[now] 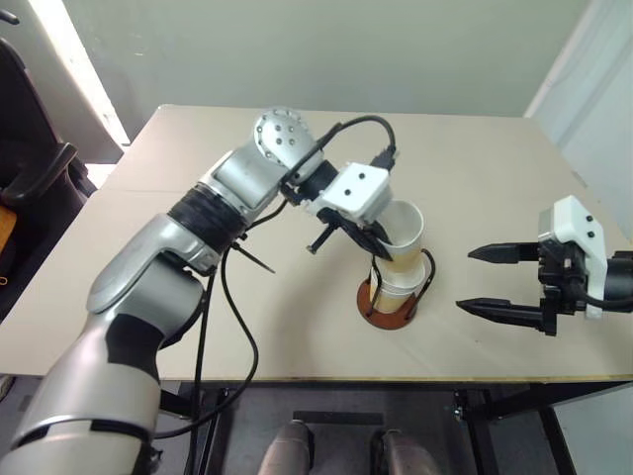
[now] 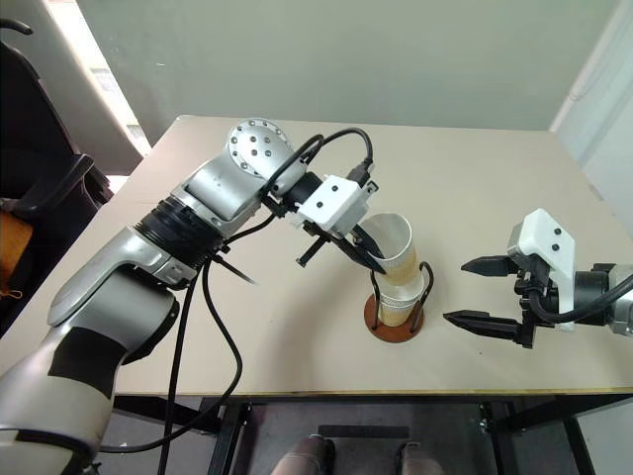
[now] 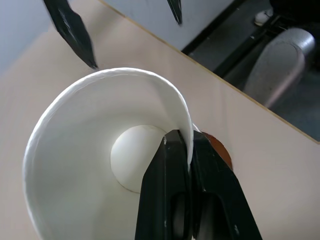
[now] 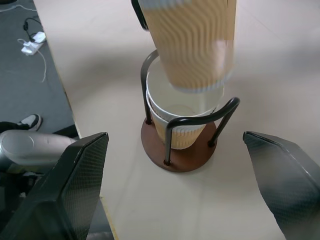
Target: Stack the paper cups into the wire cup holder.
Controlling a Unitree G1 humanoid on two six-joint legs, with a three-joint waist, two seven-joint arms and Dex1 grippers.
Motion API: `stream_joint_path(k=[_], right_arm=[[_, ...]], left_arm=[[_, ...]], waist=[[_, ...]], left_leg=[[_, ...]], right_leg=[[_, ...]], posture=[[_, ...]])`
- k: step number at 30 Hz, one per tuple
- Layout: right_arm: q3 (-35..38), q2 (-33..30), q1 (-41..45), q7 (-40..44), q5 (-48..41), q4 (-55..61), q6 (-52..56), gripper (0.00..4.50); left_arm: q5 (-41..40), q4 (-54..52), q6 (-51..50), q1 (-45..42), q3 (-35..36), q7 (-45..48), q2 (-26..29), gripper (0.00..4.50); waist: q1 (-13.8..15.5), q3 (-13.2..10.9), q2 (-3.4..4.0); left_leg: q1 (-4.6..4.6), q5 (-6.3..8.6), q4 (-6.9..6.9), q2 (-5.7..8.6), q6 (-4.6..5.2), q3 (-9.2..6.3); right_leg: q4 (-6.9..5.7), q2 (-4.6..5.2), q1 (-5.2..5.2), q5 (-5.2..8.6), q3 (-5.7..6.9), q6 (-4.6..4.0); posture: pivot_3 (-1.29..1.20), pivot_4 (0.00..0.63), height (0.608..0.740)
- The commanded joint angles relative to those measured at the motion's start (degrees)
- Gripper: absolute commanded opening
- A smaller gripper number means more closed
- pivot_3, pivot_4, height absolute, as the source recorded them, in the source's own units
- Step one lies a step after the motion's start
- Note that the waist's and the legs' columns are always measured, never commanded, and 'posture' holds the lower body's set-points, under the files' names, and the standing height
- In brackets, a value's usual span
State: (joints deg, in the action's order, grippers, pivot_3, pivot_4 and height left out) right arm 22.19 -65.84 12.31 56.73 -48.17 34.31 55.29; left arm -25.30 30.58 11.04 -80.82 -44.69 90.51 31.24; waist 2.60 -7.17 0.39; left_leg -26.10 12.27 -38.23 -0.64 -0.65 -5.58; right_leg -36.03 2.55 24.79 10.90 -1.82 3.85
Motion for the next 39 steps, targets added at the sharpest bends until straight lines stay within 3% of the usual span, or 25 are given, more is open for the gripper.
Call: stream_joint_path(k=[1, 8, 11, 17, 23, 26, 29, 32, 35, 39], right_arm=[[3.10, -0.95, -0.21, -0.96, -0.84, 1.51, 0.10, 4.50], [2.19, -0.93, -0.35, -1.43, 0.22, 0.91, -0.84, 4.50], [1.74, -0.63, -0.21, -2.08, 0.35, 1.18, -1.02, 4.50], [1.75, -0.26, -1.38, -2.78, 0.57, 1.63, -1.52, 4.50], [-3.75, -0.50, 2.17, -1.07, 2.27, -1.82, -4.48, 4.50], [-7.21, 0.32, 4.81, 0.38, 3.71, -5.16, -6.90, 4.50], [-11.17, 2.17, 8.67, 2.11, 5.55, -10.18, -9.60, 4.50], [-11.83, 3.24, 10.69, 4.84, 5.91, -14.97, -11.49, 4.50], [-12.98, 2.90, 12.09, 8.07, 7.62, -18.97, -13.80, 4.50], [-16.01, 2.87, 16.82, 11.66, 10.35, -23.90, -16.16, 4.50]], left_arm=[[-0.70, -1.26, 1.84, -0.77, -0.35, 1.99, 0.68, 0.04], [-2.12, -1.93, 1.88, -1.83, -3.39, 1.99, 1.32, 0.04], [0.31, -0.12, 1.86, -2.10, -3.12, 1.99, 0.21, 0.67], [3.89, 1.96, 2.78, -1.77, -0.20, 1.99, -2.40, 2.78], [5.82, 4.01, -1.32, -0.75, 8.82, 1.99, -1.27, 2.78], [3.19, 1.79, -10.51, 2.80, 15.75, 1.70, 2.92, 2.78], [3.69, -4.71, -17.02, 13.28, 21.55, 1.14, 14.16, 2.78], [-2.94, -13.97, -27.89, 24.38, 31.03, -0.43, 23.19, 2.78], [-10.73, -20.28, -38.33, 33.39, 41.93, -5.13, 27.17, 2.78], [-10.50, -23.42, -41.32, 46.59, 51.24, -8.89, 32.07, 2.78]], waist=[[0.01, 0.00, 0.00], [0.02, 0.00, 0.00], [0.03, 0.00, 0.00], [0.13, 0.00, 0.00], [0.01, 0.00, 0.02], [-0.15, 0.03, 0.07], [-1.48, 0.21, 0.36], [-2.03, 0.19, 0.35], [-0.99, 0.16, 0.25], [-0.77, 0.18, 0.28]], left_leg=[[0.00, 0.00, -0.02, 0.00, 0.01, 0.01], [0.04, 0.01, -0.05, 0.00, 0.02, 0.05], [0.03, 0.01, -0.08, 0.00, 0.03, 0.05], [0.03, 0.01, -0.11, 0.01, 0.04, 0.06], [0.06, 0.01, -0.13, 0.02, 0.04, 0.14], [0.08, 0.00, -0.12, 0.02, 0.06, 0.19], [0.24, -0.07, -0.09, 0.00, 0.09, 0.34], [0.27, -0.19, -0.02, -0.06, -0.10, 0.46], [-0.03, -0.45, -0.05, -0.06, -0.49, 0.29], [0.16, -0.21, 0.03, 0.01, -0.07, 0.27]], right_leg=[[0.01, 0.00, 0.00, -0.01, -0.01, 0.02], [0.00, -0.01, -0.04, -0.03, -0.03, 0.06], [0.00, 0.00, -0.04, -0.04, -0.03, 0.08], [0.02, 0.00, -0.07, -0.06, -0.03, 0.09], [0.01, -0.02, -0.06, -0.06, -0.04, 0.12], [0.00, -0.06, -0.05, -0.06, -0.04, 0.14], [0.01, -0.17, -0.04, -0.06, -0.10, 0.15], [-0.11, -0.30, 0.11, -0.01, -0.09, 0.21], [-0.09, -0.24, 0.29, 0.05, -0.35, 0.11], [-0.20, -0.14, 0.23, 0.45, -0.31, -0.67]], posture=[[0.00, 0.150, 0.740], [0.00, 0.150, 0.740], [0.00, 0.150, 0.740], [0.00, 0.150, 0.740], [0.00, 0.150, 0.740], [0.00, 0.150, 0.740], [0.00, 0.150, 0.740], [0.00, 0.150, 0.740], [0.00, 0.150, 0.740], [0.00, 0.150, 0.740]])
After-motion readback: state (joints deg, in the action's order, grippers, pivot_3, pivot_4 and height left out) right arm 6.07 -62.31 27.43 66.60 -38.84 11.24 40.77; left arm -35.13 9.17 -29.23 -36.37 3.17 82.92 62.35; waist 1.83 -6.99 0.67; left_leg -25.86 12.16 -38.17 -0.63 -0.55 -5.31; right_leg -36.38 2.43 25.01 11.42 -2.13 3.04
